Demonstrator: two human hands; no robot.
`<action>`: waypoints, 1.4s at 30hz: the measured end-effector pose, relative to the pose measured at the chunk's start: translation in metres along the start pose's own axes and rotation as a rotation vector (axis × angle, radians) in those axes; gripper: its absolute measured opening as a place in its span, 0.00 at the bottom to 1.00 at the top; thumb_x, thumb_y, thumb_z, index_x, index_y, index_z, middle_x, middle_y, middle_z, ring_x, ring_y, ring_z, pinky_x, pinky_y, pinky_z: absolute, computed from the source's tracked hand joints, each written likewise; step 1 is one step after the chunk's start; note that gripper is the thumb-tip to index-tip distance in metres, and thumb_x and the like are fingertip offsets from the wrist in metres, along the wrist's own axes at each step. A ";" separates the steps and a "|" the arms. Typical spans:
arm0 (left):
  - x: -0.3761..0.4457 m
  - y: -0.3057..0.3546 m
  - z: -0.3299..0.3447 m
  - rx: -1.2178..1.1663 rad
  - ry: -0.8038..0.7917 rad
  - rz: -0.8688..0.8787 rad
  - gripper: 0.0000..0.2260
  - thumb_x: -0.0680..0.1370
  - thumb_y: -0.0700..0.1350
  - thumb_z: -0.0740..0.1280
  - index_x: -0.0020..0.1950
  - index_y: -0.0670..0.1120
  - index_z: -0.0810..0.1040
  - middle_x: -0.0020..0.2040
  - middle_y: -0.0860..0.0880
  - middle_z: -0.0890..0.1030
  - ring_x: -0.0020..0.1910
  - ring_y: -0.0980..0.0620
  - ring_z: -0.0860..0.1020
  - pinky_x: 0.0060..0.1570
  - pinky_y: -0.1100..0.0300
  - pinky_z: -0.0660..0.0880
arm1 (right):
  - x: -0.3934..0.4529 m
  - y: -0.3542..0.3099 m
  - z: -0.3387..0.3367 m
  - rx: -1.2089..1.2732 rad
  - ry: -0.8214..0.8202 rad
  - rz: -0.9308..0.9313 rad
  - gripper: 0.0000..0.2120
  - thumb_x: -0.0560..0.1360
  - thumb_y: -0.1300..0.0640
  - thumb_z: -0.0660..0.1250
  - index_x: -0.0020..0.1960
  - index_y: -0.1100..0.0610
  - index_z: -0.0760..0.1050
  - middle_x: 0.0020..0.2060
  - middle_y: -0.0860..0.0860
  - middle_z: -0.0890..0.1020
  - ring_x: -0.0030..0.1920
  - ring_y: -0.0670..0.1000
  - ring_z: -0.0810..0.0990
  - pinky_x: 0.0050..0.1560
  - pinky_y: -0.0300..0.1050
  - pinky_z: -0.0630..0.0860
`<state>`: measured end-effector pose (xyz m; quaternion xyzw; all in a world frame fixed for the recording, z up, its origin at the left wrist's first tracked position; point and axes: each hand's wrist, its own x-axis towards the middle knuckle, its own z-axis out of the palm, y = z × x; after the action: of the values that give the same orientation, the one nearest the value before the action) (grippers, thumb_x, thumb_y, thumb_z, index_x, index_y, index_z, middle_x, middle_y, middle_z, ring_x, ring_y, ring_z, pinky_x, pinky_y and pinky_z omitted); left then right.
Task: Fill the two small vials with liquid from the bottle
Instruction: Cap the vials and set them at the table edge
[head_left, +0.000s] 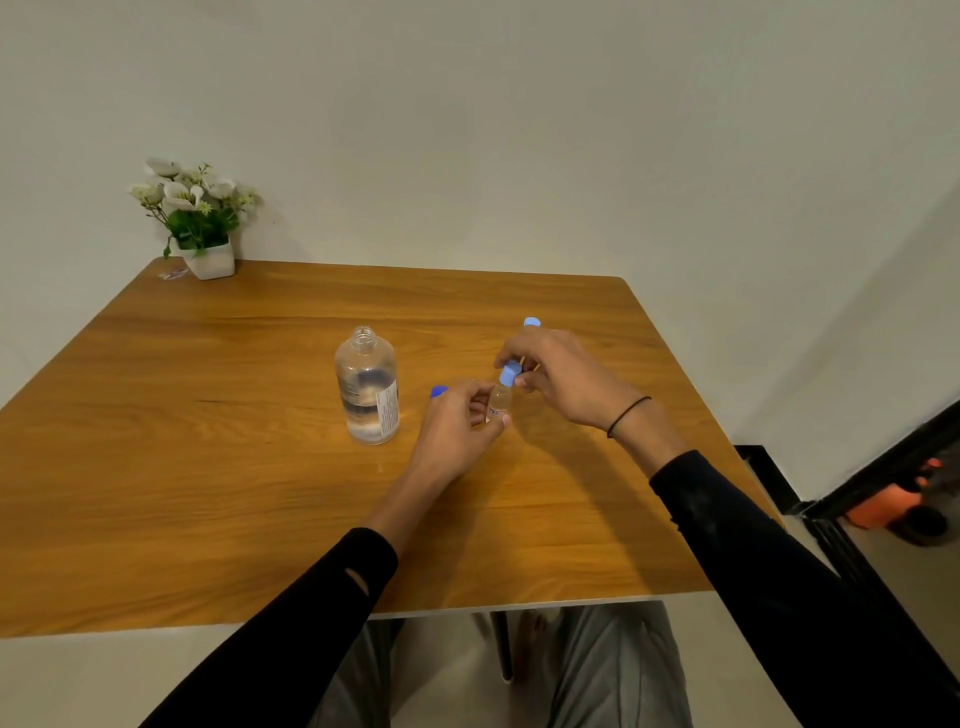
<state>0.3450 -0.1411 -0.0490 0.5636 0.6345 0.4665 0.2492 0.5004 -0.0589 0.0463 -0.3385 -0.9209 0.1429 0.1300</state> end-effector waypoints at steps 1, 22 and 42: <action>0.000 0.000 0.001 0.004 0.001 -0.001 0.20 0.78 0.43 0.77 0.69 0.44 0.80 0.54 0.54 0.82 0.54 0.59 0.81 0.54 0.71 0.79 | 0.002 -0.001 0.001 -0.006 -0.020 0.000 0.14 0.79 0.69 0.69 0.58 0.54 0.82 0.49 0.50 0.81 0.46 0.48 0.80 0.49 0.49 0.80; 0.007 -0.006 0.000 0.066 0.005 0.022 0.09 0.76 0.40 0.78 0.55 0.45 0.85 0.46 0.54 0.85 0.46 0.64 0.82 0.47 0.73 0.77 | 0.007 -0.024 -0.012 -0.520 -0.095 -0.016 0.21 0.79 0.38 0.69 0.48 0.56 0.70 0.35 0.51 0.71 0.33 0.53 0.71 0.29 0.46 0.61; 0.012 -0.009 0.006 0.097 0.036 -0.025 0.09 0.76 0.44 0.78 0.56 0.49 0.85 0.46 0.55 0.86 0.46 0.60 0.84 0.52 0.51 0.84 | -0.005 0.006 0.017 -0.061 0.141 0.035 0.18 0.78 0.40 0.72 0.53 0.52 0.70 0.33 0.48 0.77 0.34 0.52 0.76 0.30 0.45 0.66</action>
<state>0.3430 -0.1274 -0.0574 0.5585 0.6680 0.4420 0.2158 0.5020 -0.0610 0.0281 -0.3677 -0.9073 0.0929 0.1817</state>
